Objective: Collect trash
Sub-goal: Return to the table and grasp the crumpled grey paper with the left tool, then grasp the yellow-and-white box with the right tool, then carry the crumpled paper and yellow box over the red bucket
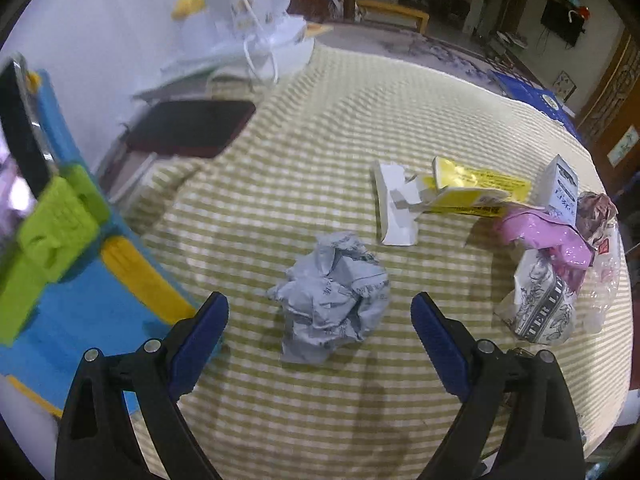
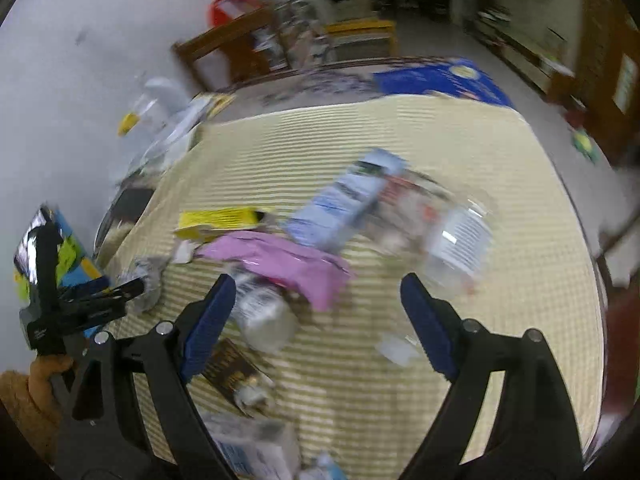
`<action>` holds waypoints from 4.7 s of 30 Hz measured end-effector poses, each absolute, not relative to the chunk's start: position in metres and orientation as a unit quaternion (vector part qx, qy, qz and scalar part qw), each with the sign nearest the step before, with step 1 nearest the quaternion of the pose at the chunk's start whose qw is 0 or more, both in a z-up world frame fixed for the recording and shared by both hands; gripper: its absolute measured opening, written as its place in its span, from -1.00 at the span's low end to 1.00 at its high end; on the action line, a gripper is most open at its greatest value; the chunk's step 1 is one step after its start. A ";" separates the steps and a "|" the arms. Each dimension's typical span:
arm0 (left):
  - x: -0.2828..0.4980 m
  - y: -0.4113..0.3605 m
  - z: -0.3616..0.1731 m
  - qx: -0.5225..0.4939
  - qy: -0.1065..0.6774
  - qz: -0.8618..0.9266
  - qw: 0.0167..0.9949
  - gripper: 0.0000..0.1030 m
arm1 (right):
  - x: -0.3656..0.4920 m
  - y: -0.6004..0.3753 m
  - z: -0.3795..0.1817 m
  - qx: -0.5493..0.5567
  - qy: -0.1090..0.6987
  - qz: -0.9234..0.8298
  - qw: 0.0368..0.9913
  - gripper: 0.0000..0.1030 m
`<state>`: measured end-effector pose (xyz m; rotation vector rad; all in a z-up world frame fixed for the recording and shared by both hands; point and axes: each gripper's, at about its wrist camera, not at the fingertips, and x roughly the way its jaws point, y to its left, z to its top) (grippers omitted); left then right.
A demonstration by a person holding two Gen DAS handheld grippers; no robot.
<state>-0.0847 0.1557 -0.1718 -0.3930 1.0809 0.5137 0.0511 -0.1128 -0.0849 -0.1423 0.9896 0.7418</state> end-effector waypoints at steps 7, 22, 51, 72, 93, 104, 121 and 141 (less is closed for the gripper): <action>-0.066 0.169 -0.196 -0.219 0.520 0.200 0.801 0.46 | 0.070 -0.020 -0.094 -0.192 0.466 0.415 0.757 0.66; -0.056 0.172 -0.207 -0.227 0.512 0.172 0.810 0.13 | 0.088 0.106 -0.172 -0.395 0.482 0.490 0.610 0.18; -0.012 0.061 -0.083 -0.137 0.406 0.068 0.901 0.10 | 0.060 -0.160 -0.034 0.002 0.390 0.313 0.866 -0.25; -0.003 -0.042 -0.068 -0.100 0.412 -0.004 0.906 0.11 | 0.029 -0.273 -0.040 0.089 0.378 0.224 0.894 -0.25; 0.017 -0.104 -0.068 -0.079 0.426 -0.006 0.901 0.11 | 0.053 -0.348 -0.047 0.113 0.382 0.203 0.894 -0.25; 0.034 -0.126 -0.068 -0.078 0.428 0.000 0.901 0.11 | 0.074 -0.372 -0.050 0.112 0.382 0.203 0.895 -0.24; 0.064 -0.170 -0.061 -0.061 0.424 -0.015 0.903 0.11 | 0.094 -0.423 -0.049 0.133 0.374 0.175 0.901 -0.24; 0.098 -0.247 -0.053 -0.032 0.425 -0.061 0.903 0.12 | 0.104 -0.515 -0.060 0.178 0.372 0.101 0.905 -0.24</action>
